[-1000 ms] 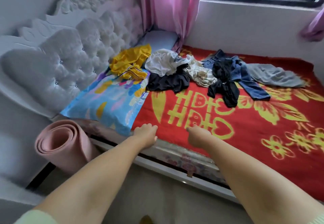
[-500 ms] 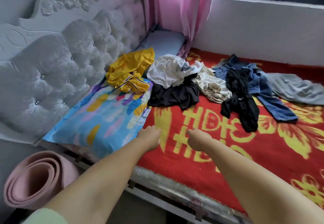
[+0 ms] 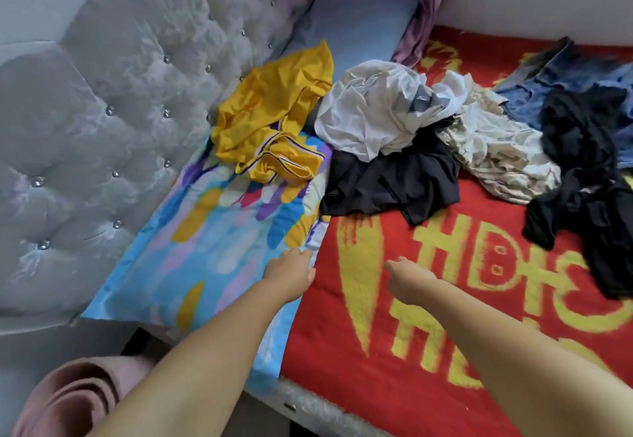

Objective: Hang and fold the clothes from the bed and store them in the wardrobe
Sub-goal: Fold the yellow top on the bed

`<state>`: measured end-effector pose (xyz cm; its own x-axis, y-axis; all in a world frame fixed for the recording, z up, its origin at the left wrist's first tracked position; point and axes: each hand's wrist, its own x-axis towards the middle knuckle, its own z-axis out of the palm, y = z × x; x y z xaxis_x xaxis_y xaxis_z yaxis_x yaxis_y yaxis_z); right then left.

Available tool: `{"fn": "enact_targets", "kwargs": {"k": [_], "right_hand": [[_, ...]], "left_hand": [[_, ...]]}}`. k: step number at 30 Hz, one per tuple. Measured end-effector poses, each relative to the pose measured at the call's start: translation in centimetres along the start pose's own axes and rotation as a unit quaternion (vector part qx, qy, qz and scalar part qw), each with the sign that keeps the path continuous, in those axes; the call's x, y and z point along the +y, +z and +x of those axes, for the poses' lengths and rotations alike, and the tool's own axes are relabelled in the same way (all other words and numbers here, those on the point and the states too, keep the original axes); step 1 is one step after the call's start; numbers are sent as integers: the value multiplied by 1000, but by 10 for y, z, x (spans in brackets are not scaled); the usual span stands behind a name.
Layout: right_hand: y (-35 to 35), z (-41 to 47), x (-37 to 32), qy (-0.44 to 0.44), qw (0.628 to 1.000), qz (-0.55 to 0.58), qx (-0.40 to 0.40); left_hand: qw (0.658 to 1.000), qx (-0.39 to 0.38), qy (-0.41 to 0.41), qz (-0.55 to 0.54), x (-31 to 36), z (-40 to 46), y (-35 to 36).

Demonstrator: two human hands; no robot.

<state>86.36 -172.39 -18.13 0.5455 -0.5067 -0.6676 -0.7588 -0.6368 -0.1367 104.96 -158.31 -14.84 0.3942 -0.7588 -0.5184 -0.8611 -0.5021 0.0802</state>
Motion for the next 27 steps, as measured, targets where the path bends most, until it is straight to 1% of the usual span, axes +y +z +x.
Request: {"fn": "enact_targets", "kwargs": {"k": [2,3,5,6,8,11,12,14,16,18,20,21,24,27], "right_hand": [[-1,40,-7,32,999,1,-16],[-1,57,-14,48,998,1,-36],[3,100,-31,72,995,35,-67],[5,122,-41,76,993,53,-69],[13,165,-56,67,996,50,-43],[48,213,-59,61,998,26,-10],[64,222,-57,64,998,21,3],[94,235,-53,64,996,8,57],[108,245,-53,60,992,6,109],[110,253,-57,55,991,4,123],[113,256,-58,52,993,8,105],[117,255,-58,52,994,13,95],[116,255,-53,57,997,41,36],[102,256,-52,54,997,44,-18]], "left_hand": [[1000,-6,-4,1,-20,45,-5],[1000,-10,-4,12,-28,67,-8],[999,-5,11,36,-45,116,-16],[999,2,21,48,-54,140,-21],[996,43,42,72,-73,186,-28],[978,147,65,131,-101,246,-35],[973,158,66,154,-110,264,-35],[969,140,49,196,-128,298,-33],[970,113,28,212,-142,325,-29],[973,131,33,185,-149,340,-23],[974,170,48,144,-144,346,-14],[977,169,46,125,-137,346,-11],[992,114,11,49,-114,337,-12],[997,74,38,1,-92,309,-6]]}}
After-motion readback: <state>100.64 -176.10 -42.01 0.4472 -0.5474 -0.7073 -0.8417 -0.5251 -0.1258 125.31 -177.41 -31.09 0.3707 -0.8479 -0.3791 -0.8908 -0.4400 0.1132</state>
